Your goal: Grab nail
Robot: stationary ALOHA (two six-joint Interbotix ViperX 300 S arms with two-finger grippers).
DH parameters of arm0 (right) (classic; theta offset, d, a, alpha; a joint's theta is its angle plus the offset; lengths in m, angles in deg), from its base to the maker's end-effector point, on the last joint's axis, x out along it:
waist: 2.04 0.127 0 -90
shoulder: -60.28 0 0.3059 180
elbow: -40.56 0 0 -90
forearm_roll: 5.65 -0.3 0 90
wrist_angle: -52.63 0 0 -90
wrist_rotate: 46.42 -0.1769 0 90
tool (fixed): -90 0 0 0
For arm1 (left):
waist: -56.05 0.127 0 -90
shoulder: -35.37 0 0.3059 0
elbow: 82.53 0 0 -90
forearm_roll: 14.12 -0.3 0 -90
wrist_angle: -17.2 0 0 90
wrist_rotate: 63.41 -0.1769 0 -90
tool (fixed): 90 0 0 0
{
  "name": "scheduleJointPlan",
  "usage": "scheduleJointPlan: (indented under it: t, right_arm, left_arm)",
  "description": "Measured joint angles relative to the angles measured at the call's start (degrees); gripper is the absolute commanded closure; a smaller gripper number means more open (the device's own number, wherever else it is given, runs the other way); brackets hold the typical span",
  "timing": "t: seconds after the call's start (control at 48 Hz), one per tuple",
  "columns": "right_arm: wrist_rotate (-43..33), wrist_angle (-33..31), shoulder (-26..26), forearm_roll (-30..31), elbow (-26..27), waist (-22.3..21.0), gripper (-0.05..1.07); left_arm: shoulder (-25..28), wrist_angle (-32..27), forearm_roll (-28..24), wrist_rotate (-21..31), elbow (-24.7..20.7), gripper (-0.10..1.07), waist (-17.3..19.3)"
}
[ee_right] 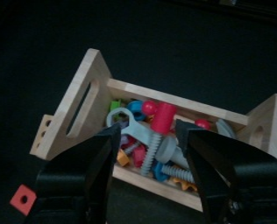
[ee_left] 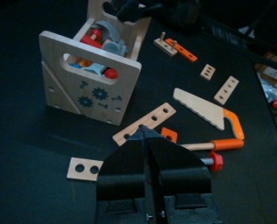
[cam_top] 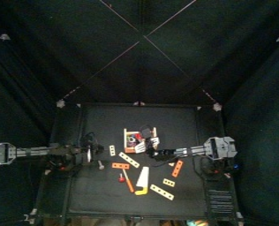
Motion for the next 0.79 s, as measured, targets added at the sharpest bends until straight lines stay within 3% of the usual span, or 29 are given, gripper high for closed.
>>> scheduleJointPlan:
  t: [0.146,0.229,0.396,0.521,0.646,0.792]
  right_arm:
    - [-0.1,-0.8,-2.3,-0.1,-2.3,2.2,0.15]
    - [-0.1,-2.0,-3.3,-0.6,-4.0,3.5,0.15]
    - [-0.5,-5.1,-5.1,-2.2,-7.4,5.4,0.15]
    - [-0.6,-6.3,-5.7,-3.2,-9.7,5.6,0.15]
    - [-0.6,-6.3,-5.8,-3.3,-10.1,5.5,0.15]
    - [-0.6,-6.4,-5.8,-2.9,-10.2,5.5,0.15]
  left_arm:
    - [-0.1,-4.5,0.2,0.1,-1.5,0.48,-2.3]
    - [0.0,-10.8,1.6,0.3,-4.0,0.33,-3.3]
    - [0.0,-32.5,10.4,0.6,-10.5,0.1,-4.7]
    - [0.0,-48.7,19.2,0.9,-14.4,0.07,-4.7]
    - [0.0,-51.8,28.6,3.9,-15.4,0.07,-4.7]
    - [0.0,-51.9,35.9,8.6,-12.2,0.07,-4.8]
